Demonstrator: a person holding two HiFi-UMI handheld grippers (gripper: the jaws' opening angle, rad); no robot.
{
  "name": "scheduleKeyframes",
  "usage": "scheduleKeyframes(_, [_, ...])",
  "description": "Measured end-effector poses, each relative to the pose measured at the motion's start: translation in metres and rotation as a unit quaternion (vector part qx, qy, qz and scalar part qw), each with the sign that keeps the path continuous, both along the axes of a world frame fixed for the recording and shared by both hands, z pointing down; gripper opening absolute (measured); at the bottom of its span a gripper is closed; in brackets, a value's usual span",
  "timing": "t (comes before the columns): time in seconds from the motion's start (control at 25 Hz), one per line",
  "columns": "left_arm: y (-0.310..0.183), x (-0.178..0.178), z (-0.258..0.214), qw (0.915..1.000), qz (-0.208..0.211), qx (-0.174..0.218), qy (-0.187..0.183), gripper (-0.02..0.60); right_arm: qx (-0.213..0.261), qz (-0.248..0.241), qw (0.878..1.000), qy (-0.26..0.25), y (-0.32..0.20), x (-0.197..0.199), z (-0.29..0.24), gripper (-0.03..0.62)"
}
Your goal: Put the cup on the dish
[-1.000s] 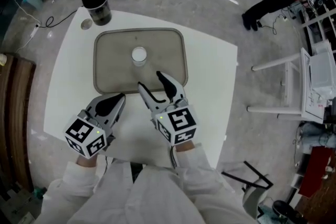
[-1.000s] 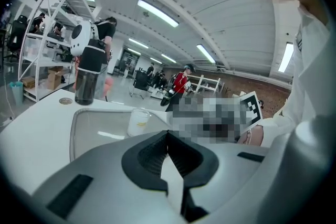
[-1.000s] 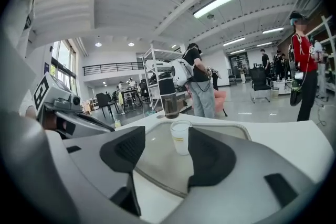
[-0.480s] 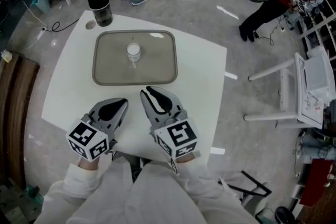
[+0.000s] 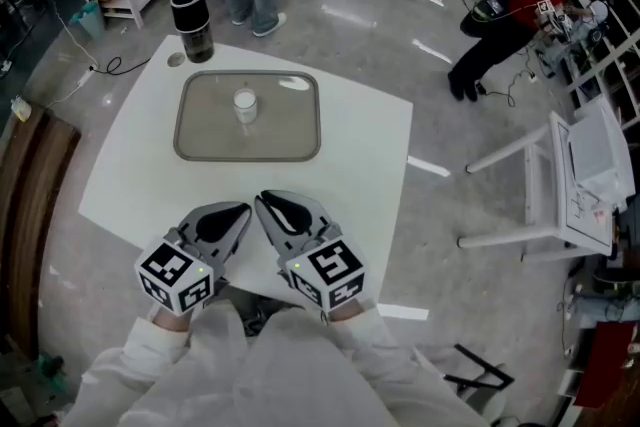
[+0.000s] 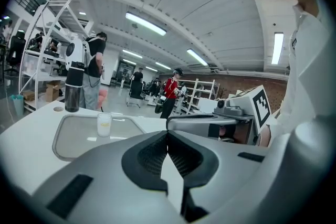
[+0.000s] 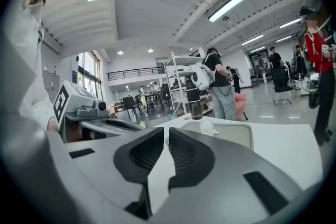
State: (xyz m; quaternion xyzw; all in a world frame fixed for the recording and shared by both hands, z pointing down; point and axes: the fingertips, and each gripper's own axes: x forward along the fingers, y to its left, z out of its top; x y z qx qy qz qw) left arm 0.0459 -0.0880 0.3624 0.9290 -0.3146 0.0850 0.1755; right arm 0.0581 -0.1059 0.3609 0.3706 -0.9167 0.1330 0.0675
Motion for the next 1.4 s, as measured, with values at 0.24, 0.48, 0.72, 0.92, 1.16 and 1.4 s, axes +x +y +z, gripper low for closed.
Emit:
scheduleKeyframes(0.24, [0.022, 0.016, 0.000, 1.0000, 0.001, 0.002, -0.001, 0.008, -0.003, -0.018, 1.000, 0.019, 0.019, 0.010, 0.001, 0.014])
scheduleKeyframes(0.48, [0.026, 0.014, -0.005, 1.0000, -0.002, 0.003, -0.002, 0.008, 0.007, -0.030, 0.998, 0.049, 0.029, 0.009, -0.001, 0.012])
scheduleKeyframes(0.72, [0.023, 0.008, -0.003, 1.0000, -0.001, -0.003, -0.007, 0.008, 0.009, -0.027, 0.998, 0.057, 0.026, 0.005, -0.007, 0.012])
scheduleKeyframes(0.92, [0.022, 0.000, -0.007, 1.0000, 0.006, 0.001, -0.005, 0.008, 0.017, -0.022, 0.998, 0.063, 0.023, -0.006, -0.015, 0.012])
scheduleKeyframes(1.16, [0.023, -0.007, -0.010, 0.9998, 0.019, 0.000, -0.011, 0.008, 0.011, -0.014, 0.997, 0.072, 0.024, -0.016, -0.013, 0.012])
scheduleKeyframes(1.4, [0.019, -0.013, -0.017, 0.9997, 0.020, 0.012, -0.008, 0.008, 0.023, -0.001, 0.996, 0.085, 0.024, -0.019, -0.018, 0.012])
